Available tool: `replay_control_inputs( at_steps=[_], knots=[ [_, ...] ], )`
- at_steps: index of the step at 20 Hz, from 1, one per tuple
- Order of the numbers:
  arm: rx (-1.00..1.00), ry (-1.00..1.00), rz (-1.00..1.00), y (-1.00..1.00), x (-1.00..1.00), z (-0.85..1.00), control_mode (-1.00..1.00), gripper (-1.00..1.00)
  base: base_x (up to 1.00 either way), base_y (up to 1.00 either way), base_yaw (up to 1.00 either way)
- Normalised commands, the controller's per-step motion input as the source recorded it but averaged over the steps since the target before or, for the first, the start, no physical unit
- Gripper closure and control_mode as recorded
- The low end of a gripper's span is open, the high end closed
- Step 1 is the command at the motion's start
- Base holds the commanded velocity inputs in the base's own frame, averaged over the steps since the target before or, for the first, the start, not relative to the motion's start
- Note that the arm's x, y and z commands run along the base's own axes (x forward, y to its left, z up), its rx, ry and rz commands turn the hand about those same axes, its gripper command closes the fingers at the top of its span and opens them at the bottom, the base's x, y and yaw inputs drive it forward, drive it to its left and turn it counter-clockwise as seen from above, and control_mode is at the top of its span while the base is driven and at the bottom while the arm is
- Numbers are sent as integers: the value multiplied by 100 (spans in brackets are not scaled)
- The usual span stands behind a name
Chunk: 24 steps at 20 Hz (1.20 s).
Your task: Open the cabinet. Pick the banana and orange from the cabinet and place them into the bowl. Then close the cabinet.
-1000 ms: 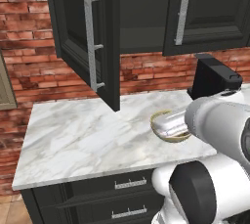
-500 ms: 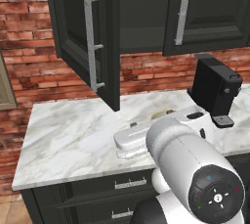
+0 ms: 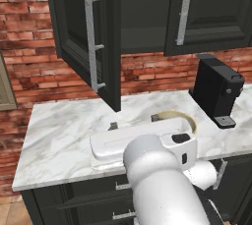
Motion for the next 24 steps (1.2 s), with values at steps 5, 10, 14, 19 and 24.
replay_control_inputs(
  at_steps=[5, 10, 14, 19, 24],
  knots=[
    [2, -39, 0, 0, -8, 0, -100, -100, 0, 0, 0],
    [0, -37, 0, 0, 0, 0, -100, -100, 0, 0, 0],
    [0, -4, -1, 3, 17, 0, -100, -100, 0, 0, 0],
    [0, 0, -13, 5, 37, 0, -100, -100, 0, 0, 0],
    [0, 0, -25, 17, 51, 0, -100, -100, 0, 0, 0]
  ],
)
